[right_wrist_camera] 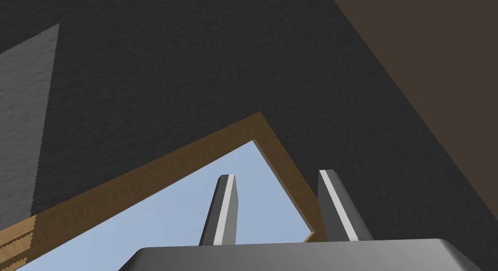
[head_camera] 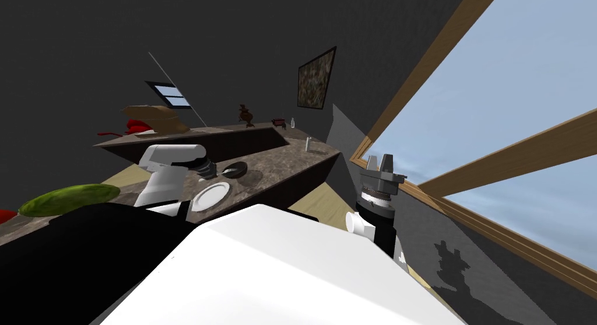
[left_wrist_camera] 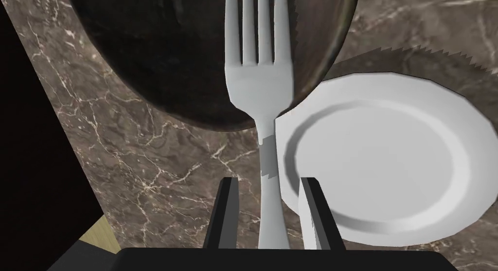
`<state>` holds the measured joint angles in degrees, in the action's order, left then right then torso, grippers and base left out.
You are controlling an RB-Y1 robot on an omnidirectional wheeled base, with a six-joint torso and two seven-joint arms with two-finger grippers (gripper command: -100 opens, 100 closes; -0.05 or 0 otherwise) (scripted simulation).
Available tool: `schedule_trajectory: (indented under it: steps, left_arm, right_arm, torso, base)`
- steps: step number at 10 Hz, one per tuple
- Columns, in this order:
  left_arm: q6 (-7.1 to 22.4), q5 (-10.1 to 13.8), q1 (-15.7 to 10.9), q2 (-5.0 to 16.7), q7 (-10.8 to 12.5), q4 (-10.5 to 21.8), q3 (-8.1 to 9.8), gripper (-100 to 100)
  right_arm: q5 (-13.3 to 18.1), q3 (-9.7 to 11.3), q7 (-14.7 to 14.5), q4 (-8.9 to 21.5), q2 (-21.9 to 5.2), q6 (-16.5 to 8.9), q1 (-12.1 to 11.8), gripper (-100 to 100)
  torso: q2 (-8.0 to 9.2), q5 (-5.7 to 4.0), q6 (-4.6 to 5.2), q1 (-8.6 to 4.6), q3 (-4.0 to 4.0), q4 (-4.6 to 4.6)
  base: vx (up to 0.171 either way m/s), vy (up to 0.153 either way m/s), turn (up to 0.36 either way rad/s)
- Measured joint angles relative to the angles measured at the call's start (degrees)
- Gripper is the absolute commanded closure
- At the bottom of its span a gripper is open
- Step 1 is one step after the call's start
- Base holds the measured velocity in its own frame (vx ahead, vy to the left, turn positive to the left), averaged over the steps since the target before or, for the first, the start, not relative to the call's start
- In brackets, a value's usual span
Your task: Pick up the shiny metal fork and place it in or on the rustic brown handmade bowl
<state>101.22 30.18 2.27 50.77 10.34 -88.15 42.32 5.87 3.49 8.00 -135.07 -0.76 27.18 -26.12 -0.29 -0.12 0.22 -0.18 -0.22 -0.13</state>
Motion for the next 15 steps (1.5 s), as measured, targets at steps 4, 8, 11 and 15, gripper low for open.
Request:
schedule_trajectory:
  steps: [4, 8, 11, 15]
  left_arm:
    - [-0.5, 1.5, -1.5, 3.5, -3.3, 5.8, 1.17, 100]
    - [-1.7, 2.4, -2.7, 5.7, -5.4, 9.9, 1.71, -100]
    - [-1.7, 2.4, -2.7, 5.7, -5.4, 9.8, 1.71, -100]
    - [-0.9, 2.7, -2.5, 6.2, -5.4, 9.3, 2.20, -100]
  right_arm:
    - [0.0, 0.0, 0.0, 0.0, 0.0, 0.0, 0.0, 0]
    - [0.0, 0.0, 0.0, 0.0, 0.0, 0.0, 0.0, 0]
    - [0.0, 0.0, 0.0, 0.0, 0.0, 0.0, 0.0, 0]
    - [0.0, 0.0, 0.0, 0.0, 0.0, 0.0, 0.0, 0]
  torso:
    - [0.12, -0.04, 0.01, -0.08, 0.08, 0.05]
    - [0.39, -0.01, -0.09, 0.06, 0.25, 0.12]
    - [0.48, 0.00, -0.10, 0.11, 0.30, 0.15]
    - [0.49, -0.01, -0.10, 0.10, 0.31, 0.15]
  base:
    - [0.056, -0.048, -0.069]
    - [0.016, -0.013, -0.027]
    - [0.000, 0.000, 0.000]
    - [0.000, 0.000, 0.000]
